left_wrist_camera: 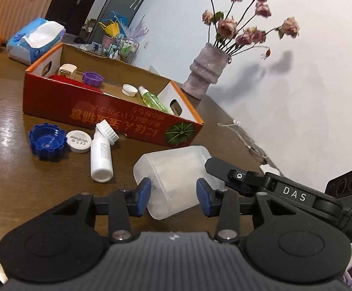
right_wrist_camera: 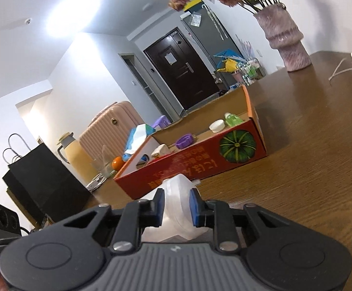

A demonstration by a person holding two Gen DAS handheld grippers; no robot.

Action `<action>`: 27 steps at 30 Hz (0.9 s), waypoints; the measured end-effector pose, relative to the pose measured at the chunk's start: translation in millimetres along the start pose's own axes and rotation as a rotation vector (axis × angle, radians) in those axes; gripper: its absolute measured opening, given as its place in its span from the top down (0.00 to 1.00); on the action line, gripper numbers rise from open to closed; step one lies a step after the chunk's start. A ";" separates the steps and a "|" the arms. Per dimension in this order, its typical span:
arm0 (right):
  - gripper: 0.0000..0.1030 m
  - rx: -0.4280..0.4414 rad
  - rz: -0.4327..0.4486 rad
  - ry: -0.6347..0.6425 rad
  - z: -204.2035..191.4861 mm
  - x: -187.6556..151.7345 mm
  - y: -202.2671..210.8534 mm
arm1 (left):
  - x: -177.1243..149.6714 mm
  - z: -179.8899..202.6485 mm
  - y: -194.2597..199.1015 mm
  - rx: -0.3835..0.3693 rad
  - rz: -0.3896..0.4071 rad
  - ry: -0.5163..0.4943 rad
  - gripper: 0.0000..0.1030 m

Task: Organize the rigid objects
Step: 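Close the left tool on the white plastic container and lift it, then carry the white container into the box and open the left tool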

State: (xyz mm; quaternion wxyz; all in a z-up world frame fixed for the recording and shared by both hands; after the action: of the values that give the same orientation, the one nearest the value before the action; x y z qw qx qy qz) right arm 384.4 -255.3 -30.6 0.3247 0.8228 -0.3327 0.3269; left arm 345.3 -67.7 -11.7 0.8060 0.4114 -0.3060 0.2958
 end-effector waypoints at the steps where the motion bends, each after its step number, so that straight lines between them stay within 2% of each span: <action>1: 0.80 0.001 0.004 0.012 -6.4 -0.1 5.1 | -1.4 0.7 6.8 -0.010 0.008 0.005 0.60; 15: 0.80 0.005 0.094 0.208 -110.4 -15.8 73.5 | -9.9 9.5 114.4 -0.085 0.186 0.002 0.60; 27: 0.80 0.027 0.140 0.298 -161.3 -32.2 111.3 | -20.5 13.0 172.0 -0.119 0.298 0.005 0.60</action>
State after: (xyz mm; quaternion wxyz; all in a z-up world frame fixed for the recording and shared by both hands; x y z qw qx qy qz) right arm 229.7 -186.4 73.1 0.3359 0.7442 -0.3331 0.4715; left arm 203.7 0.4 62.3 0.7770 0.3123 -0.3786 0.3942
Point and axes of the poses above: each gripper's, at about its wrist camera, not at the fingertips, and y roughly against the way its jaws point, z to its right, x to its top, the point moved 6 cm from there along -y, roughly the way its jaws point
